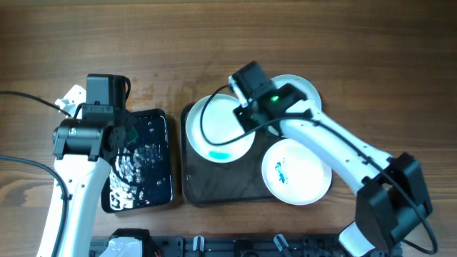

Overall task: Clean dirty plates on tray and stack at the side
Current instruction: 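Lift the cleaned white plate with the right gripper off the tray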

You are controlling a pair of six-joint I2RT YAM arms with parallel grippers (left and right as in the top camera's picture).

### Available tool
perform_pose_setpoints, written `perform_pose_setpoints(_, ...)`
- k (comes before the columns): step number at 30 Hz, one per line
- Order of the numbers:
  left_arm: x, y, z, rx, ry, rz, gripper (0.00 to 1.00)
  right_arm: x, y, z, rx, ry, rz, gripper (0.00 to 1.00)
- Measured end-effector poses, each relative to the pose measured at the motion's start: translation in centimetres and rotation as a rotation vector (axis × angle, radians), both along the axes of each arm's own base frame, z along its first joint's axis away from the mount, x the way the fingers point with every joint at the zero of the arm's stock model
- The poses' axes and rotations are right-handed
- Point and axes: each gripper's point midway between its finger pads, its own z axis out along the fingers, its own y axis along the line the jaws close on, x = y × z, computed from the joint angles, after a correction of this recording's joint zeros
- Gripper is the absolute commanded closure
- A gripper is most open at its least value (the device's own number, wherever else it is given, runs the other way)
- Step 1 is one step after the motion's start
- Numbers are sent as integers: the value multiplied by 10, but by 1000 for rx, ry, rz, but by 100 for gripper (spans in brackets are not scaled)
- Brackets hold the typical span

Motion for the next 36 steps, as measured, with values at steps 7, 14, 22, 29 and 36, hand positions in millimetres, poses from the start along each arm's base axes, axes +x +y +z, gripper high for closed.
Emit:
perform_pose_setpoints(7, 4, 0, -12, 2, 47, 0, 96, -2, -1, 1, -52, -32, 1, 96)
perform_pose_setpoints(14, 6, -1, -23, 4, 88, -1, 96, 29, -12, 63, -132, -181, -60, 96)
perform_pose_setpoints(22, 8, -1, -24, 4, 88, -1, 96, 35, -72, 97, -455, -304, -171, 96)
perform_pose_setpoints(29, 12, -1, -22, 2, 66, 0, 96, 18, -62, 112, -604, -394, -110, 96)
perform_pose_setpoints(36, 13, 0, -21, 10, 66, -8, 96, -19, -22, 128, -720, -509, 54, 96)
